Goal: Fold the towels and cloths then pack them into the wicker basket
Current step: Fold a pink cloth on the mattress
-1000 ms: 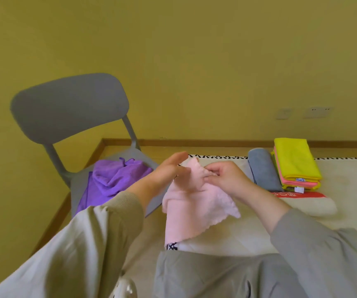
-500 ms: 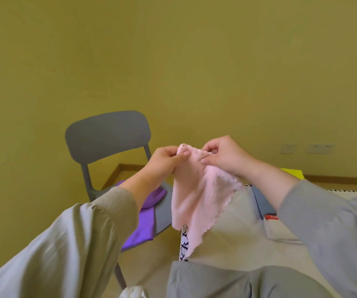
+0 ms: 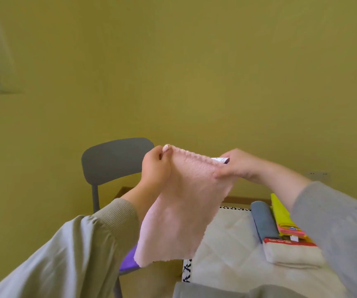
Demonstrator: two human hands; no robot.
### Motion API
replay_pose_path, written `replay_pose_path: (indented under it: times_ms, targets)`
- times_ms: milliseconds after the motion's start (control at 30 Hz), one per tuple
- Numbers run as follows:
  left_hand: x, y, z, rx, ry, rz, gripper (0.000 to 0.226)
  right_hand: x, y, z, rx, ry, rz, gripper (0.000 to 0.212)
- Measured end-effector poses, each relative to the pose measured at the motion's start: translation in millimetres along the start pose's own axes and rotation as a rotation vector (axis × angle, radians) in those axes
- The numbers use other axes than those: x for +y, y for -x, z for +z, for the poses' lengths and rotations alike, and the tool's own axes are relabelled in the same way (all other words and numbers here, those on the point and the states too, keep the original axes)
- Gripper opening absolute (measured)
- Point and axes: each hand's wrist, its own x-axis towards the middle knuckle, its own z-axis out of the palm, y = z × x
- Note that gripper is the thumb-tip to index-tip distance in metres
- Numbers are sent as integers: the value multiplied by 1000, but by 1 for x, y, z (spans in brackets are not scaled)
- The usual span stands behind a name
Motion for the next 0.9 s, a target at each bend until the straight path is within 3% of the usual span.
replay_pose_path:
  times_ms: [100,200,400,633,767,900]
  targets:
    - [2,1,-8,64,55,-47,38,0,0,6,84,-506,20,21]
    - [2,1,-15,67,78,-67,31,-3,2,11,177,-691,-57,36]
    - [-2,-1,-31,74,98,-166,22,-19,10,14,269,-560,-234,16]
    - [-6,-5,-48,-113,-26,-220,40,-31,14,24,471,-338,-304,17]
    - [-2,-2,-49,-129,-183,-193,32,-35,19,27,539,-320,-315,25]
    - [1,2,-54,-156,-149,-216,22,-37,22,29,567,-361,-379,24]
